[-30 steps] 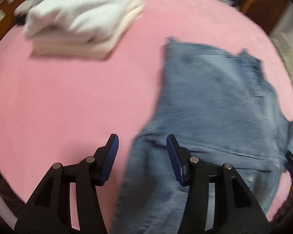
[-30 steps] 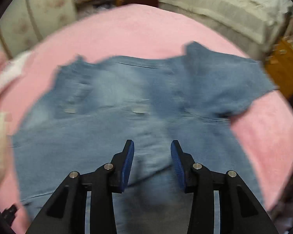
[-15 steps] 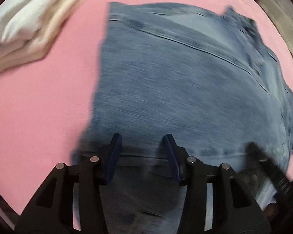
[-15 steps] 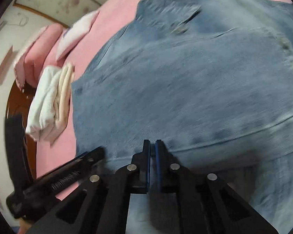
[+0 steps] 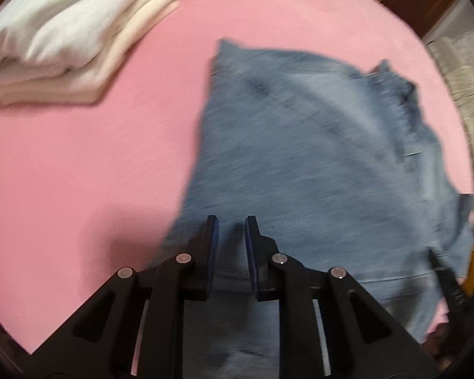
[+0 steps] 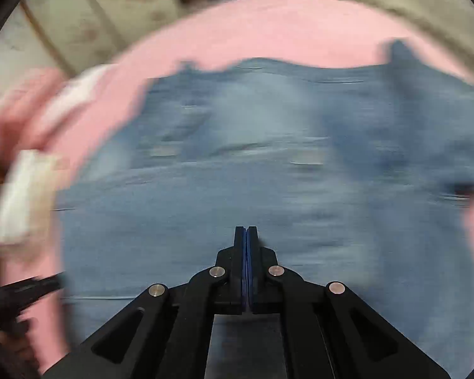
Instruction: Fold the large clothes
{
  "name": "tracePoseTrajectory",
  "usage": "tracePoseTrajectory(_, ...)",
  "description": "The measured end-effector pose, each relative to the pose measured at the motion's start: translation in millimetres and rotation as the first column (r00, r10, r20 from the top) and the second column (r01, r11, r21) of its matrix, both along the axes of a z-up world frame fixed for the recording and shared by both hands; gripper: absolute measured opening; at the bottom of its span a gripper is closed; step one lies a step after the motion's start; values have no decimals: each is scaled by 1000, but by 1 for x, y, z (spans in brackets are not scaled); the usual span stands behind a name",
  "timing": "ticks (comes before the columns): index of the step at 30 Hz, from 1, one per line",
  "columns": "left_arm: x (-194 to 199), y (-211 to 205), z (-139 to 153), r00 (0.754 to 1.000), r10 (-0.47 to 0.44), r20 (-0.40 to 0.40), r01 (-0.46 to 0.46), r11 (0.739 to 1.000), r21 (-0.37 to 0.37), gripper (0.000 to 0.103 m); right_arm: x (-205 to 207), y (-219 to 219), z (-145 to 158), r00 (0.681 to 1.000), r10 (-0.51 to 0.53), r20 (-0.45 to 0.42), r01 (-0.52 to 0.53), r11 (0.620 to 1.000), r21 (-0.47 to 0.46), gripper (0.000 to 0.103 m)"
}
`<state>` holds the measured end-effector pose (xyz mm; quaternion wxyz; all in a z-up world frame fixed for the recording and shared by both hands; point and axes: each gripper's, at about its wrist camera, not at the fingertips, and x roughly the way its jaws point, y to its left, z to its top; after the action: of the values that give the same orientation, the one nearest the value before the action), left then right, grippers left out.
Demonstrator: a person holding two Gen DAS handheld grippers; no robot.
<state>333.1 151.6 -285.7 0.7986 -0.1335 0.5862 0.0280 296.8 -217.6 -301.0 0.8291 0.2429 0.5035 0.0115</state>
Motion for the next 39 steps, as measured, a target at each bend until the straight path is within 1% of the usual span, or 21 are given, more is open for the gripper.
tracePoseTrajectory(1,6,-8,2,1000,-18,7,18,1000,-25,15,12,15,-3,999,43,-4,-43,996,74,0)
tracePoseTrajectory(4,33,-37,-3,994,-110,3,110,990,-92,15,42,57,-21,990,143,-21,-136,973,189,0)
tracePoseTrajectory(6,52,-52,-13,990,-144,-11,142,982,-124,15,61,83,-30,975,220,-28,-212,963,168,0)
tracePoseTrajectory(9,84,-64,-27,989,-139,-41,135,986,-99,15,83,92,-38,972,234,-11,-232,969,89,0)
tracePoseTrajectory(13,118,-45,-44,996,-91,-9,90,995,-53,15,101,58,-49,989,148,-15,-146,984,106,0)
tracePoseTrajectory(15,126,-32,-48,998,-54,12,55,997,-55,15,100,29,-43,998,59,-1,-59,997,48,0)
tracePoseTrajectory(16,131,-23,-50,999,-38,23,39,997,-65,15,101,9,-40,1000,-11,2,11,1000,7,0)
tracePoseTrajectory(17,134,-17,-53,999,-25,30,27,997,-69,15,98,-7,-38,997,-71,-2,71,997,-39,0)
tracePoseTrajectory(18,137,-12,-54,999,-21,34,23,997,-76,15,93,-30,-39,986,-165,-24,161,979,-124,0)
tracePoseTrajectory(19,139,-7,-56,999,-20,43,24,995,-93,15,88,-49,-40,975,-219,-37,211,966,-151,0)
tracePoseTrajectory(21,143,-4,-57,996,-18,82,25,997,-79,13,76,-84,-49,969,-247,-24,248,969,20,0)
tracePoseTrajectory(22,145,-4,-57,994,-29,102,35,998,-52,12,75,-89,-52,971,-239,-25,240,969,51,0)
tracePoseTrajectory(23,149,-7,-58,992,-47,117,49,999,-17,12,77,-87,-51,977,-214,-18,215,976,31,0)
tracePoseTrajectory(25,158,-15,-62,988,-86,125,79,995,56,12,82,-73,-45,987,-162,6,162,982,-99,0)
tracePoseTrajectory(27,163,-19,-63,985,-111,133,98,990,101,12,87,-61,-42,986,-166,9,165,971,-171,0)
tracePoseTrajectory(29,163,-22,-62,981,-137,138,119,984,129,12,87,-53,-40,979,-202,24,203,959,-200,0)
tracePoseTrajectory(30,163,-21,-61,979,-146,142,127,983,134,12,84,-51,-39,971,-239,27,238,941,-239,0)
tracePoseTrajectory(31,163,-18,-59,977,-153,147,133,982,136,12,79,-52,-38,958,-287,21,279,909,-310,0)
tracePoseTrajectory(32,162,-14,-58,977,-155,149,135,982,134,12,77,-55,-36,950,-311,22,300,892,-337,0)
tracePoseTrajectory(35,154,-3,-46,973,-159,165,134,979,152,12,64,-65,-41,939,-344,33,341,909,-240,0)
tracePoseTrajectory(39,128,-7,-19,959,-198,202,153,964,218,12,41,-62,-25,926,-370,72,376,897,-234,0)
